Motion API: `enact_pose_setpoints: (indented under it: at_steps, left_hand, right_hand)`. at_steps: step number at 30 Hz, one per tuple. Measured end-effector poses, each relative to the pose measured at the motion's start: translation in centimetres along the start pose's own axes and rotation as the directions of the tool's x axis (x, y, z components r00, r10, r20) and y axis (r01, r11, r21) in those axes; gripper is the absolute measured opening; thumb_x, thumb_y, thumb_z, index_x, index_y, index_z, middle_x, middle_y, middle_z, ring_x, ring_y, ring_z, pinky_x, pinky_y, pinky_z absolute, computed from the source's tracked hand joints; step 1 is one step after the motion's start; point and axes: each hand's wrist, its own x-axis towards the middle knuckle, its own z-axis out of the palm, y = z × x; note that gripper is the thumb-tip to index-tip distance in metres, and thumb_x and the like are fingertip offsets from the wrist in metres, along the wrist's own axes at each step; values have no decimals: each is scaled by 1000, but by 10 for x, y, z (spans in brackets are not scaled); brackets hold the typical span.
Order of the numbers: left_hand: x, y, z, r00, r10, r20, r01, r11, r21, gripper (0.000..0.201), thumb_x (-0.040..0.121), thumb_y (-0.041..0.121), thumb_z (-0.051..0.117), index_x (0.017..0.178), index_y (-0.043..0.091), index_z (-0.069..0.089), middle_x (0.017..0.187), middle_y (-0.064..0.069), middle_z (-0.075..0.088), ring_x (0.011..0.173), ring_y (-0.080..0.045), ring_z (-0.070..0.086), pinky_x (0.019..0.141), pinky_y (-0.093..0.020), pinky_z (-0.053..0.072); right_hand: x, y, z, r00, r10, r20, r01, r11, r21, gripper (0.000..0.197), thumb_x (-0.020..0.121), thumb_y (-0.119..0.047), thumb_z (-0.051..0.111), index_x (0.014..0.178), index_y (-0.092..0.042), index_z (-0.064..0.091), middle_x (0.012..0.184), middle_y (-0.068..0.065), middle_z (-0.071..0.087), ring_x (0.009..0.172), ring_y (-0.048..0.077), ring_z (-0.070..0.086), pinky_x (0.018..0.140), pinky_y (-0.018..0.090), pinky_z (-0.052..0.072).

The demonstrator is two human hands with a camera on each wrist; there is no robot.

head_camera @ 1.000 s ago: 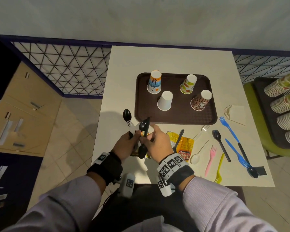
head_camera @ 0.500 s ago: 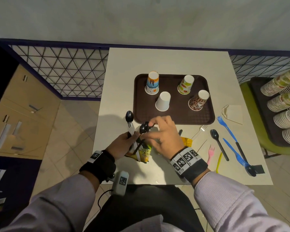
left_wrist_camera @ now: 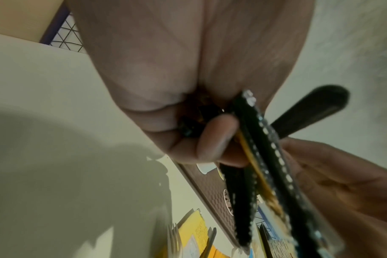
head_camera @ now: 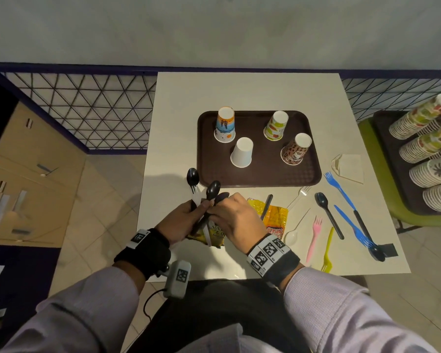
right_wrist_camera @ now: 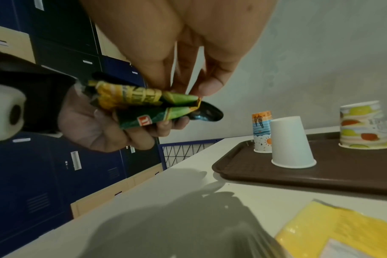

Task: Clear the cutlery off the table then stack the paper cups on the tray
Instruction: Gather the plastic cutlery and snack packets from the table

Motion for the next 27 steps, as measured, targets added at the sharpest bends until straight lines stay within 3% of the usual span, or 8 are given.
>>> enact_pose_setpoints:
  at_steps: [6, 10, 12, 14, 17, 20, 23, 27]
  left_hand:
    - [3, -5, -1, 1000, -9, 17, 9, 1000, -10, 88, 82, 78, 64, 110, -5, 64, 106, -37, 68, 100, -51, 67, 102, -72, 45]
    - [-1, 7, 5, 998, -17, -61, 15, 999, -28, 41, 98, 52, 63, 114, 15, 69, 117, -15, 73, 118, -40, 67, 107, -61, 49]
    - [0, 8, 6, 998, -6, -56, 6, 1000, -2, 24, 102, 41, 61, 110, 21, 70, 111, -8, 74, 113, -33, 69, 106, -55, 51]
    - [2, 6, 8, 1000, 6, 8, -6, 999, 49, 50, 97, 55, 65, 109, 6, 70, 100, -18, 73, 103, -36, 72, 102, -62, 51]
    - [7, 3, 11, 998, 52, -35, -47, 990, 131, 52, 94, 51, 70, 85, 0, 59, 68, -15, 56, 67, -24, 66, 73, -52, 56]
    - [4, 10, 25, 991, 129, -21, -123, 977, 175, 63, 90, 56, 70, 93, -6, 60, 74, -26, 60, 66, -33, 58, 71, -47, 50]
    - [8, 8, 37, 985, 127, -119, -105, 979, 177, 44, 94, 35, 73, 69, 9, 49, 51, 4, 46, 52, -15, 48, 62, -38, 41]
    - [7, 19, 58, 973, 126, -191, -113, 990, 82, 56, 90, 45, 74, 49, 23, 42, 42, 8, 38, 42, -8, 40, 60, -33, 37]
  right_hand:
    - [-1, 5, 2, 998, 64, 9, -65, 997, 45, 23, 86, -10, 73, 108, -13, 77, 100, 2, 70, 92, 25, 56, 77, 31, 48]
    - [-5, 16, -3, 969, 159, 189, -146, 986, -84, 39, 87, -26, 64, 125, -34, 70, 129, -2, 52, 107, 23, 39, 90, 35, 44]
    - [-8, 22, -6, 959, 191, 208, -175, 980, -96, 34, 90, -29, 57, 118, -40, 74, 133, -3, 44, 110, 23, 33, 96, 39, 39]
    - [-8, 26, -11, 964, 199, 177, -201, 980, -10, 30, 95, -26, 58, 112, -41, 78, 130, -5, 45, 109, 22, 31, 99, 39, 35]
    - [-8, 32, -26, 948, 281, 148, -311, 913, 265, 24, 99, -27, 59, 99, -30, 84, 126, -8, 53, 109, 21, 36, 103, 32, 31]
    - [-7, 47, -41, 966, 242, 88, -258, 917, 305, 41, 90, -17, 44, 101, -26, 82, 122, -8, 65, 99, 22, 44, 96, 23, 33]
    - [-7, 63, -46, 980, 139, 140, -167, 962, 216, 43, 83, -10, 46, 104, -22, 81, 129, -2, 67, 107, 27, 55, 95, 32, 38]
    - [-19, 71, -51, 979, 68, 193, -95, 986, 134, 53, 84, -8, 52, 132, -22, 69, 148, 7, 48, 130, 18, 42, 110, 19, 32]
